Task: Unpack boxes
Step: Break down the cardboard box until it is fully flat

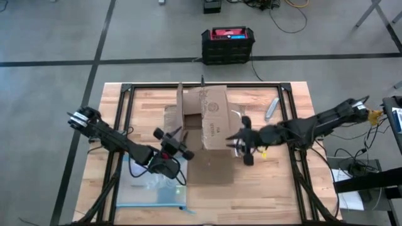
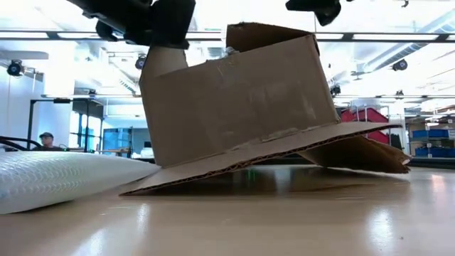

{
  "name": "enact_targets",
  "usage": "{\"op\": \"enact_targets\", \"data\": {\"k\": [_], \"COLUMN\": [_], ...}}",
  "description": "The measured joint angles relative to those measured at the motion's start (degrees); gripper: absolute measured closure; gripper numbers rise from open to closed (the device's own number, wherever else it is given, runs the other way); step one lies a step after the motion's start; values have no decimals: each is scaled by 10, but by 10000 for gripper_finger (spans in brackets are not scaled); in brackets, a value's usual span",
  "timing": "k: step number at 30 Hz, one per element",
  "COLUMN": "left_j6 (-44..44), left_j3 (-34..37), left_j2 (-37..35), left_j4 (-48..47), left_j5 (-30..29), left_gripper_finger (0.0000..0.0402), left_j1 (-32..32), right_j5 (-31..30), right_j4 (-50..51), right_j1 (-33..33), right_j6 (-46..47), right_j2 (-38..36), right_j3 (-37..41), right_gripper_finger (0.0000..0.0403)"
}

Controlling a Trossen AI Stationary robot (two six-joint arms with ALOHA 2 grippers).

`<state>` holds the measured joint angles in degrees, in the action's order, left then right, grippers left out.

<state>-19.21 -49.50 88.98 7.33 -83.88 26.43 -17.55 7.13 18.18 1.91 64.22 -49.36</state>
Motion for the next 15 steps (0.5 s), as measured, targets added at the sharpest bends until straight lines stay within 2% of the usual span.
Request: {"op": "enact_targets", "data": {"k": [3,5,7,11,15], "left_j6": [-17,-15,2,43,103], "left_j3": [0,0,0,0,0], "left_j2": [-20,-36,-51,-86,-102], "left_j4": [-1,0,0,14,88], "left_j5": [68,123,146,154,178], "left_gripper_finger": [305,346,385,398,401], "left_j1": [-15,-31,-44,-67,-76], "right_j5": [-50,-100,-158,-263,-346], "right_j4": [-4,7,32,113,156], "right_j1": [38,62,83,99,106], "right_j6": [-36,-57,-81,-94,-95], "right_j2": [42,67,87,135,193], "right_j3": [-7,-32,-68,-143,-198], "right_gripper_finger": [301,292,282,264,250]}}
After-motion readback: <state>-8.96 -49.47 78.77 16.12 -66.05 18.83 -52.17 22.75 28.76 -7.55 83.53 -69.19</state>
